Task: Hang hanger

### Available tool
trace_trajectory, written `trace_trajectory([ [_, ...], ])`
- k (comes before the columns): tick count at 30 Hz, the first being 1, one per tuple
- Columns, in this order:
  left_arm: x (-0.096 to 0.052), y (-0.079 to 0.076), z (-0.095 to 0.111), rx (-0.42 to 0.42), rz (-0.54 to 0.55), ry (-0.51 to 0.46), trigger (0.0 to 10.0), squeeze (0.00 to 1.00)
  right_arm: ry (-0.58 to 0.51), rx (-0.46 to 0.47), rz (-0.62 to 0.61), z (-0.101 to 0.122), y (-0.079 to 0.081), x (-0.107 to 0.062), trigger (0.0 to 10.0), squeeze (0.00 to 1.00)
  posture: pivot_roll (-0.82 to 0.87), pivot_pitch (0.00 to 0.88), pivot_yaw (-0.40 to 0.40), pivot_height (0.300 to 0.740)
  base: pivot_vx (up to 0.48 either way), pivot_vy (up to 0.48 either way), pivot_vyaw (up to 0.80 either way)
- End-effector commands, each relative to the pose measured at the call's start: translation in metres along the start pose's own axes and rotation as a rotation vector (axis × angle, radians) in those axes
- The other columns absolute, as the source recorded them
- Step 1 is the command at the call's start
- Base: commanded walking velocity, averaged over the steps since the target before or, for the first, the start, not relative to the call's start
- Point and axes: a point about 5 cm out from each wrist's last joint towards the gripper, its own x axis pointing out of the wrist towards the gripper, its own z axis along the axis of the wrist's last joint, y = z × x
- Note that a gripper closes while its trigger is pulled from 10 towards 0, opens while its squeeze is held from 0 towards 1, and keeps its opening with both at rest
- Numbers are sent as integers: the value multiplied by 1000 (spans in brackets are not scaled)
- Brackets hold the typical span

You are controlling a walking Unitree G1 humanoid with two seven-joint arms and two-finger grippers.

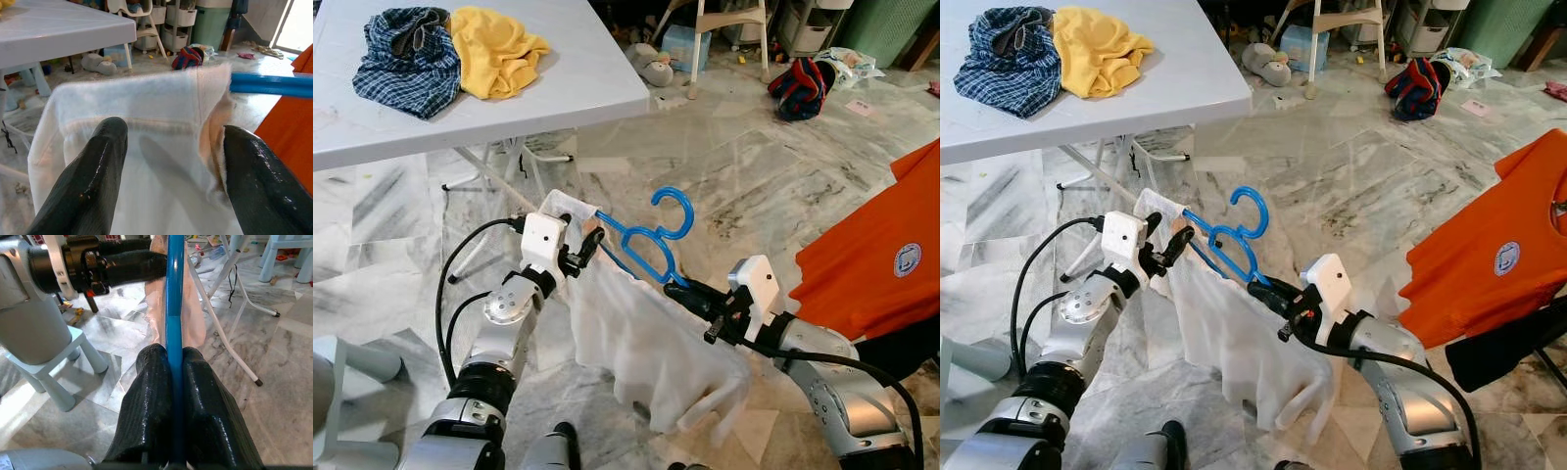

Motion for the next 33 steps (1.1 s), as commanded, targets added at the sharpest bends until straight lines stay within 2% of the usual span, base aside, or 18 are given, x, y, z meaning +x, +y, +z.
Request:
trace_trajectory([
  [1, 1, -2, 5, 0, -30, -17, 10000, 0, -18, -22, -4, 4, -2, 2, 10000, 0, 87, 170, -8, 740, 0, 0, 0],
  [3, 1, -7, 6, -11, -66, -25, 10000, 0, -21, -36, -31, 3, -4, 5, 10000, 0, 90, 169, -7, 740, 0, 0, 0],
  [11, 0, -11, 4, -28, -84, -12, 10000, 0, -31, -47, -37, 4, -4, 9, 10000, 0, 89, 170, -10, 740, 0, 0, 0],
  [21, -1, 0, -3, -17, -22, 27, 10000, 0, -28, -51, -10, 5, -2, 3, 10000, 0, 75, 176, -14, 740, 0, 0, 0],
  [22, -1, 1, -3, -17, -15, 27, 7373, 0, -27, -51, -8, 5, -2, 3, 10000, 0, 72, 176, -14, 740, 0, 0, 0],
  [23, 0, 3, -3, -16, -4, 27, 3882, 0, -26, -51, -6, 5, -1, 2, 10000, 0, 69, 177, -13, 740, 0, 0, 0],
  [24, 0, 4, -3, -15, 0, 27, 3882, 0, -26, -51, -5, 5, -1, 2, 10000, 0, 69, 177, -13, 740, 0, 0, 0],
  [25, 1, 7, -2, -15, 10, 29, 2039, 0, -26, -51, 0, 5, 0, 1, 10000, 0, 67, 177, -12, 740, 0, 0, 0],
  [26, 1, 7, -2, -15, 10, 29, 2039, 0, -26, -51, 0, 5, 0, 1, 10000, 0, 67, 177, -12, 740, 0, 0, 0],
  [28, 2, 9, 0, -19, 21, 24, 0, 0, -25, -49, 4, 5, 1, 1, 10000, 0, 63, 179, -12, 740, 0, 0, 0],
  [33, 5, 9, 0, -18, 23, 24, 0, 0, -24, -46, 11, 5, 2, 0, 10000, 0, 59, 179, -11, 740, 0, 0, 0],
])
